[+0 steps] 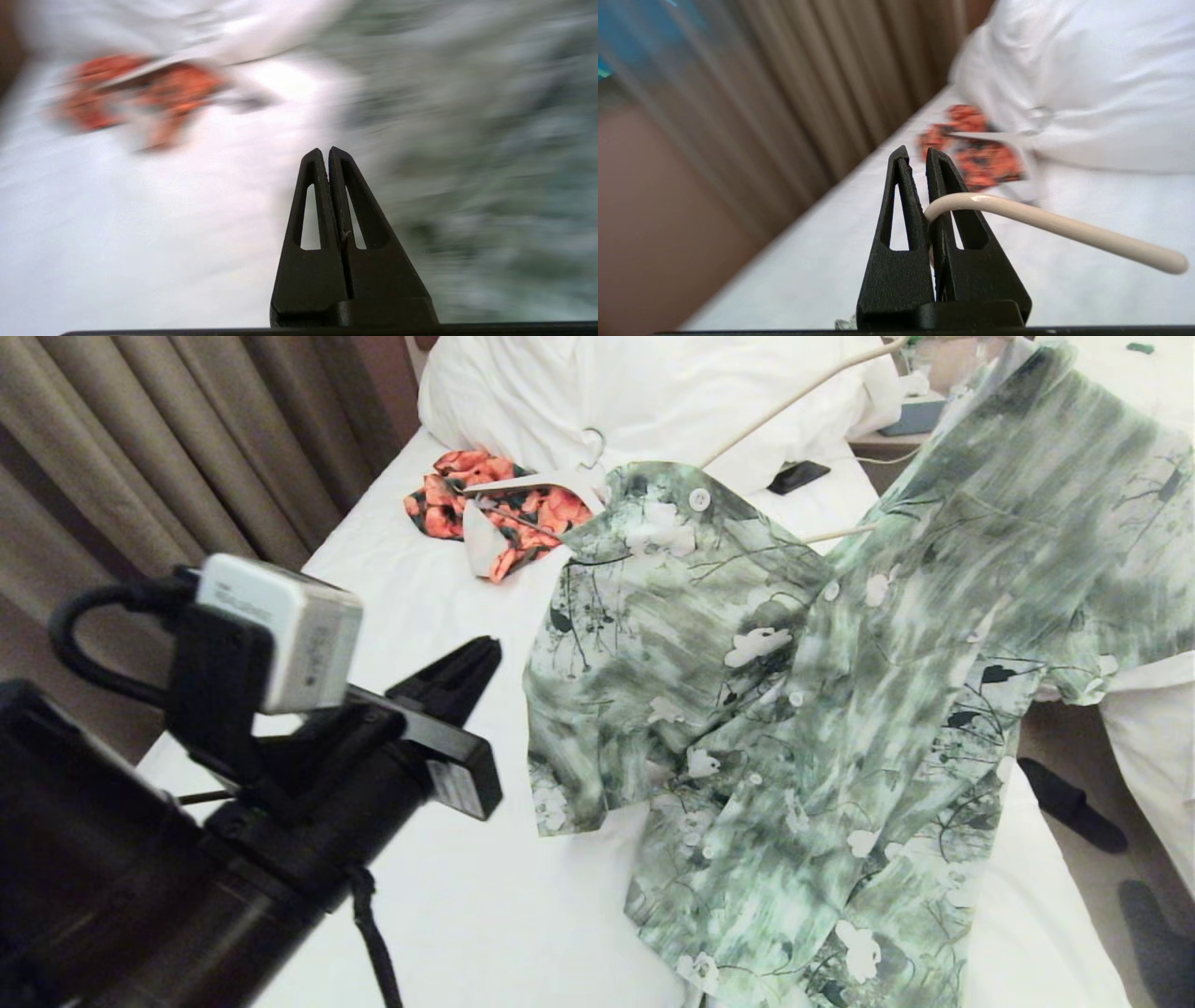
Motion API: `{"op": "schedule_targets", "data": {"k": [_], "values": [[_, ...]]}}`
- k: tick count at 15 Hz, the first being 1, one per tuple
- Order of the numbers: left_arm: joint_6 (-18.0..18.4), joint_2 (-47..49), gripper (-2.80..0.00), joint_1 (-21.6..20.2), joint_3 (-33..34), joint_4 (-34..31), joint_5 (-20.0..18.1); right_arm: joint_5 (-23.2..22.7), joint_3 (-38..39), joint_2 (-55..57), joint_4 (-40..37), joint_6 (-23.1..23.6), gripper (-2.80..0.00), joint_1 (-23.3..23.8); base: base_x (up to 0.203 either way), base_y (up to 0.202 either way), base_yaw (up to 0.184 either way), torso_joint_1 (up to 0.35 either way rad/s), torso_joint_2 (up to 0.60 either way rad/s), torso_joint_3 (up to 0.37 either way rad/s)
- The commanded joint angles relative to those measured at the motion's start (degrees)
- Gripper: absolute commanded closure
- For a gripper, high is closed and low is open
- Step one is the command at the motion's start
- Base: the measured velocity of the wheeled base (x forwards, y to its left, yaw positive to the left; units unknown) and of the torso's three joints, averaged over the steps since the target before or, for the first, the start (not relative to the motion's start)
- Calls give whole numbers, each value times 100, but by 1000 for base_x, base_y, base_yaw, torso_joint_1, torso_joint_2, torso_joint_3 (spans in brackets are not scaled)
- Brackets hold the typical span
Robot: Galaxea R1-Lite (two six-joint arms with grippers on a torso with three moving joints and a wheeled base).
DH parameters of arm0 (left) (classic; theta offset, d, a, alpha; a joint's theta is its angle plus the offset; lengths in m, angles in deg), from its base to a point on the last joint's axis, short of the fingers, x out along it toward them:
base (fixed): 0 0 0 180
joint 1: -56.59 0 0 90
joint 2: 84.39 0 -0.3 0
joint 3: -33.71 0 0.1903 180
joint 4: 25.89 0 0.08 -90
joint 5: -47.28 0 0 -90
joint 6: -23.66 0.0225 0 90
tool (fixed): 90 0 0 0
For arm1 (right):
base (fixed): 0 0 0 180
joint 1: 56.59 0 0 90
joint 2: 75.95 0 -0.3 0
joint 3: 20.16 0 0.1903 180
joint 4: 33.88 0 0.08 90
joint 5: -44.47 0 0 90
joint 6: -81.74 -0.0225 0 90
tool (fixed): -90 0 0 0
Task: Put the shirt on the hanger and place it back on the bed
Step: Take the clothes hanger out of the clothes
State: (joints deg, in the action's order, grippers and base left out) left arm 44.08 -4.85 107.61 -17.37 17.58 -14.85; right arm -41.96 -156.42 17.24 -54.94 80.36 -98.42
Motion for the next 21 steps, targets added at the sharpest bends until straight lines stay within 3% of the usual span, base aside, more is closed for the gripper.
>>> {"op": "schedule_targets", "data": {"k": [1,5,8,13,15,17,21], "values": [[-8,-917,0,-756,205,-331,12,227,0,57,33,263,0,38,0,0,0,0,0,0],[-159,-2330,0,-2284,552,-1594,12,259,-4,-185,58,839,0,78,0,0,0,0,0,0],[-350,-3608,0,-3078,777,-2539,11,250,-6,-310,176,1170,0,43,0,0,0,0,0,0],[-986,-5453,0,-4145,879,-4848,-109,171,-4,-425,569,1403,0,43,0,0,0,0,0,0],[-1264,-5716,0,-4439,893,-5224,-115,135,-4,-390,578,1430,0,43,0,0,0,0,0,0],[-1322,-6029,0,-4751,923,-5576,-128,126,-4,-389,592,1424,0,59,0,0,0,0,0,0],[-1562,-6419,0,-4867,1362,-5916,-150,-204,-4,-427,751,1226,0,133,0,0,0,0,0,0]]}}
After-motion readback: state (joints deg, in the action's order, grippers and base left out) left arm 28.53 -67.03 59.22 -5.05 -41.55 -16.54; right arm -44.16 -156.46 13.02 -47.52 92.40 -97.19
